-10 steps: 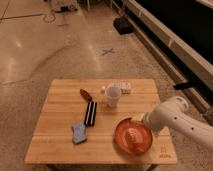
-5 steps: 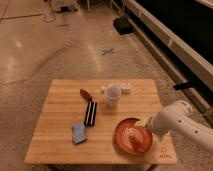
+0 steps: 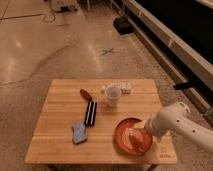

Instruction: Pick up the ceramic bowl

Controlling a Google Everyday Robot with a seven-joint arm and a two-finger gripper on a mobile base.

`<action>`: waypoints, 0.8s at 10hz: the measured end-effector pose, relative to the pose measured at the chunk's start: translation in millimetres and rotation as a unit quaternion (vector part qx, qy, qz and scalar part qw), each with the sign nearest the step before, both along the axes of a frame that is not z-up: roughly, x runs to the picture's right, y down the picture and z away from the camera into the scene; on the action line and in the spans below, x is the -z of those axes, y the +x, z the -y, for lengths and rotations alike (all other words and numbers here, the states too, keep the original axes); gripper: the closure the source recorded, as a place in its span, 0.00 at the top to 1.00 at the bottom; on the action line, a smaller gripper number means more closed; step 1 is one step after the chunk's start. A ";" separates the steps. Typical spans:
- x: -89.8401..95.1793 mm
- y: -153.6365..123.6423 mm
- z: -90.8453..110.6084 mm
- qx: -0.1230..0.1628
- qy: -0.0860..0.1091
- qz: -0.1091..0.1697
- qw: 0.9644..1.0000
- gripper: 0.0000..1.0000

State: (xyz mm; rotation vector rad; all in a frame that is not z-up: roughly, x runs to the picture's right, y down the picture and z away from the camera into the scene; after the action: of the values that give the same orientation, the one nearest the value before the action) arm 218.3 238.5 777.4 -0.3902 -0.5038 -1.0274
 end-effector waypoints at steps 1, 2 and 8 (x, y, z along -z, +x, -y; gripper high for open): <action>-2.1 0.5 -1.7 -0.001 -0.003 0.004 1.000 0.80; -4.7 0.6 -3.4 -0.001 -0.007 0.007 1.000 0.80; -18.9 6.1 -9.4 -0.012 -0.027 0.026 0.999 0.38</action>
State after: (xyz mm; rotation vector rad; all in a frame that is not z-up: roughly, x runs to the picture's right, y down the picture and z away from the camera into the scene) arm 224.4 248.0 796.2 -0.4064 -0.5827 -1.0049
